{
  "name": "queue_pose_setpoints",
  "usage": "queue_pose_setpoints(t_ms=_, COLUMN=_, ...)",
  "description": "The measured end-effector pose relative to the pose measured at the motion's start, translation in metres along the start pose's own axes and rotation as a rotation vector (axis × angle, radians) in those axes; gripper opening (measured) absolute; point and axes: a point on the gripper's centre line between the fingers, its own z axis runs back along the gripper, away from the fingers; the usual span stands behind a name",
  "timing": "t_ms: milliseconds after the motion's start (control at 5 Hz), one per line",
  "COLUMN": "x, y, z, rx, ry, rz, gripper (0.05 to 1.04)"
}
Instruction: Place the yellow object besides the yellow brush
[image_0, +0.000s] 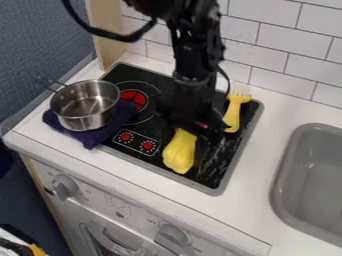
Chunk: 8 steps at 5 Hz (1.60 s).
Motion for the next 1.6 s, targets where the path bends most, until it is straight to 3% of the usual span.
queue_pose_setpoints(t_ms=200, x=0.001, y=-0.001, z=0.000, rx=-0.001, ry=-0.008, rz=-0.001, gripper=0.950)
queue_pose_setpoints(t_ms=400, x=0.002, y=0.000, z=0.000, rx=0.005, ry=-0.010, rz=0.008, gripper=0.786)
queue_pose_setpoints(t_ms=800, x=-0.001, y=-0.002, z=0.005, rx=0.010, ry=-0.003, rz=0.006, gripper=0.785)
queue_pose_setpoints(t_ms=1000, x=0.020, y=-0.001, z=0.041, rx=0.002, ry=-0.086, rz=0.045, gripper=0.785)
queue_pose_setpoints(t_ms=1200, x=0.050, y=0.022, z=0.052, rx=-0.021, ry=-0.118, rz=0.152, gripper=0.785)
queue_pose_setpoints(t_ms=1400, x=0.079, y=0.030, z=0.040, rx=-0.052, ry=-0.088, rz=0.195, gripper=0.785)
queue_pose_setpoints(t_ms=1600, x=0.102, y=0.036, z=0.022, rx=-0.039, ry=-0.040, rz=0.213, gripper=0.785)
